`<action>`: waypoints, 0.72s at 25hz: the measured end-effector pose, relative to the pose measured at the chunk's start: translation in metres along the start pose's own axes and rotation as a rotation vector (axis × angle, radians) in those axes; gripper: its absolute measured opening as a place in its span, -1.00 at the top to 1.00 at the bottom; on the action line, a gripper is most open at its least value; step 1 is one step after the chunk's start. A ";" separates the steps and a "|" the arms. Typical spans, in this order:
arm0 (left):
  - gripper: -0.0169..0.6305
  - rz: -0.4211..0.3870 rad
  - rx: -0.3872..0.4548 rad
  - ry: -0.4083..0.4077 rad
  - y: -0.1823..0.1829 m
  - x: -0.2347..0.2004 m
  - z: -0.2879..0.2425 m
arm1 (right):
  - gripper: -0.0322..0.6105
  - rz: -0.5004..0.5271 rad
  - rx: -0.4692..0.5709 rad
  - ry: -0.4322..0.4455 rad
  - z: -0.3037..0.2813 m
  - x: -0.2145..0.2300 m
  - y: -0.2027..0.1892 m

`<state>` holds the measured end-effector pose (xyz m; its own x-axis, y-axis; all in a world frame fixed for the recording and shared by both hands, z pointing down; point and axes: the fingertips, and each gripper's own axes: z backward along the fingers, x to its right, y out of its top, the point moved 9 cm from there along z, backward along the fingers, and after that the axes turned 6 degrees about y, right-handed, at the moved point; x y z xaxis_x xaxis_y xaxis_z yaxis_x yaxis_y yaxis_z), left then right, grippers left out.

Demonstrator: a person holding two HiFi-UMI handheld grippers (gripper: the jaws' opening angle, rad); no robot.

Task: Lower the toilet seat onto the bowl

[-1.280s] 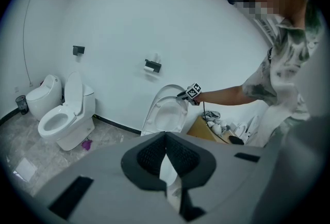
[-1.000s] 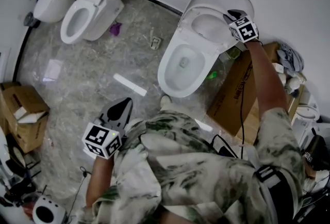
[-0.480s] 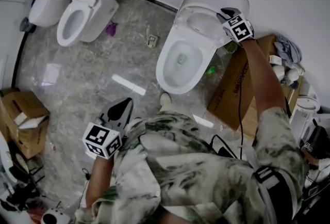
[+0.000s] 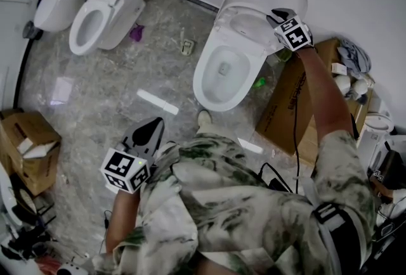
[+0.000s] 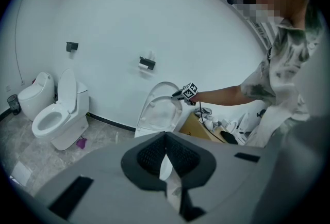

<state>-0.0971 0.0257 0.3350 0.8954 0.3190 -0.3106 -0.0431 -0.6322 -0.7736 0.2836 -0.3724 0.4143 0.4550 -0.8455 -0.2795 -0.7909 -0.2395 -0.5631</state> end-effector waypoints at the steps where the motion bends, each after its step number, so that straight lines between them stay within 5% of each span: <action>1: 0.88 0.001 0.000 0.000 -0.001 -0.001 0.001 | 0.53 0.001 -0.003 0.000 0.000 -0.002 0.000; 18: 0.88 -0.014 0.014 -0.011 -0.015 -0.004 0.030 | 0.53 0.037 -0.049 0.012 0.009 -0.045 0.001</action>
<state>-0.1134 0.0546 0.3314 0.8911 0.3356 -0.3056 -0.0369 -0.6175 -0.7857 0.2662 -0.3304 0.4191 0.4206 -0.8598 -0.2896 -0.8261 -0.2310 -0.5140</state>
